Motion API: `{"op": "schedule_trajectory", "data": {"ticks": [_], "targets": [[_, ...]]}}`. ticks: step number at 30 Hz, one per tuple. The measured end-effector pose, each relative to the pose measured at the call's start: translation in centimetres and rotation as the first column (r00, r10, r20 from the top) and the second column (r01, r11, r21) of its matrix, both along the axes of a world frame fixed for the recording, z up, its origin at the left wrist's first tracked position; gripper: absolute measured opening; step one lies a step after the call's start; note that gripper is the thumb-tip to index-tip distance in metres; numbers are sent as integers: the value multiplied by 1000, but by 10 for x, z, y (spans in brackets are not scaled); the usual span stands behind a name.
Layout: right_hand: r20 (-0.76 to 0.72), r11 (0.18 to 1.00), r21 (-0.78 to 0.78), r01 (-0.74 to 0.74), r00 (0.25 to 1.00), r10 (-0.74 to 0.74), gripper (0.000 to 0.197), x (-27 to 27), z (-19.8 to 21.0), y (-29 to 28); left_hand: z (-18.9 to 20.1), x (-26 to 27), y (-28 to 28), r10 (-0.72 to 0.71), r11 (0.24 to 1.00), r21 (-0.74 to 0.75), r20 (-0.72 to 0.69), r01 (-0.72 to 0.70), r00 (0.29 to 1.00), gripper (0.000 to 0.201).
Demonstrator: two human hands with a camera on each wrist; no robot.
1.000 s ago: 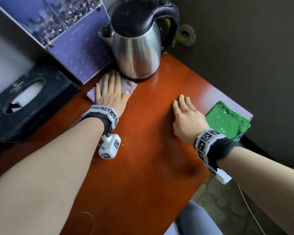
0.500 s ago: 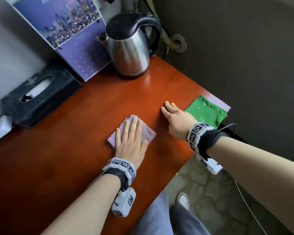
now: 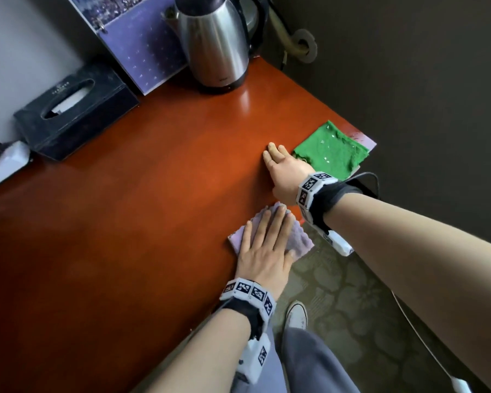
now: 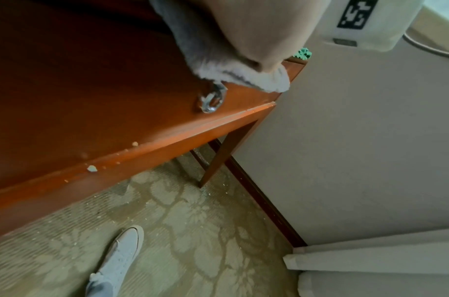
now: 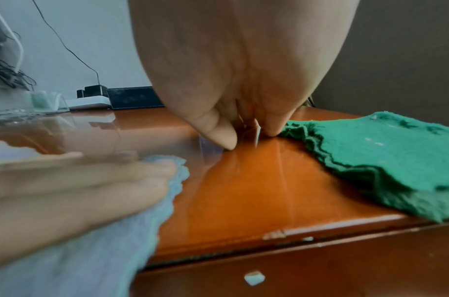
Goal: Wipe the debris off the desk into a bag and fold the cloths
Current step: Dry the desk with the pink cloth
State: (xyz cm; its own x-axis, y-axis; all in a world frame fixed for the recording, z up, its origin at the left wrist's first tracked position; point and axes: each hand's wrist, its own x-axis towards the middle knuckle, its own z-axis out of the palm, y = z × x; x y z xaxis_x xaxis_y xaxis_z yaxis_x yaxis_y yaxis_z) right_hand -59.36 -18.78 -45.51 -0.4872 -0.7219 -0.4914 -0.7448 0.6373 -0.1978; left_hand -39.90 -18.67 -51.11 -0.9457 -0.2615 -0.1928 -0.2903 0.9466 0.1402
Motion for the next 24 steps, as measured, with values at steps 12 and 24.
{"op": "schedule_trajectory", "data": {"ticks": [12, 24], "targets": [[-29, 1000, 15, -5, 1000, 6, 80, 0, -2, -1, -12, -28, -62, 320, 936, -122, -98, -331, 942, 64], [-56, 999, 25, -25, 998, 27, 86, 0, -5, -3, -13, -14, 12, 245, 967, -65, -27, -246, 969, 75]]}}
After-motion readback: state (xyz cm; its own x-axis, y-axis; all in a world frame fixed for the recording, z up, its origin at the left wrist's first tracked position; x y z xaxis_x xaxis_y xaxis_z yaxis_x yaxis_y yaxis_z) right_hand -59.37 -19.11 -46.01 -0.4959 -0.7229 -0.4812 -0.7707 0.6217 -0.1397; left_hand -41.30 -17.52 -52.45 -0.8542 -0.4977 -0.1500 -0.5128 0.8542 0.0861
